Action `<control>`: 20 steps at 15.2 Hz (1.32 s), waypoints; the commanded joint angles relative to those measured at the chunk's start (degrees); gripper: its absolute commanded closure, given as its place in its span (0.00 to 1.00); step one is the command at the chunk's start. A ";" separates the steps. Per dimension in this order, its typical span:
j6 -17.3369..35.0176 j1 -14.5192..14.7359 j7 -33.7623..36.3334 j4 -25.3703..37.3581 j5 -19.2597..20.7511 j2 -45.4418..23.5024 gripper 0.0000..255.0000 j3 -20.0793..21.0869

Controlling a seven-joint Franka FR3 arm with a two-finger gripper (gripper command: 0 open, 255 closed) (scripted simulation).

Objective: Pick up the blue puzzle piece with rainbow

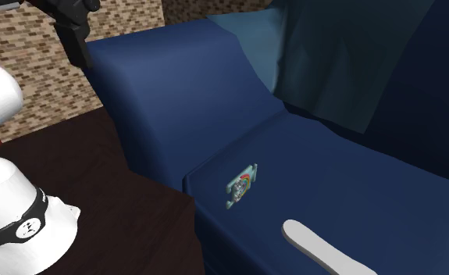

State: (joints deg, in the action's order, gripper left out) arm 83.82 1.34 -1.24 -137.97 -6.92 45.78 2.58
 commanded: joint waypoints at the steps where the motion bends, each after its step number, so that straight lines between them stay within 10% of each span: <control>1: 0.00 0.00 0.00 0.00 0.00 0.00 0.00 0.00; 20: 46.13 14.21 -20.53 -16.83 -4.10 -20.83 0.00 8.65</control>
State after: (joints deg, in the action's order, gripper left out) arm 127.17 14.82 -20.68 -154.54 -10.85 26.84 10.70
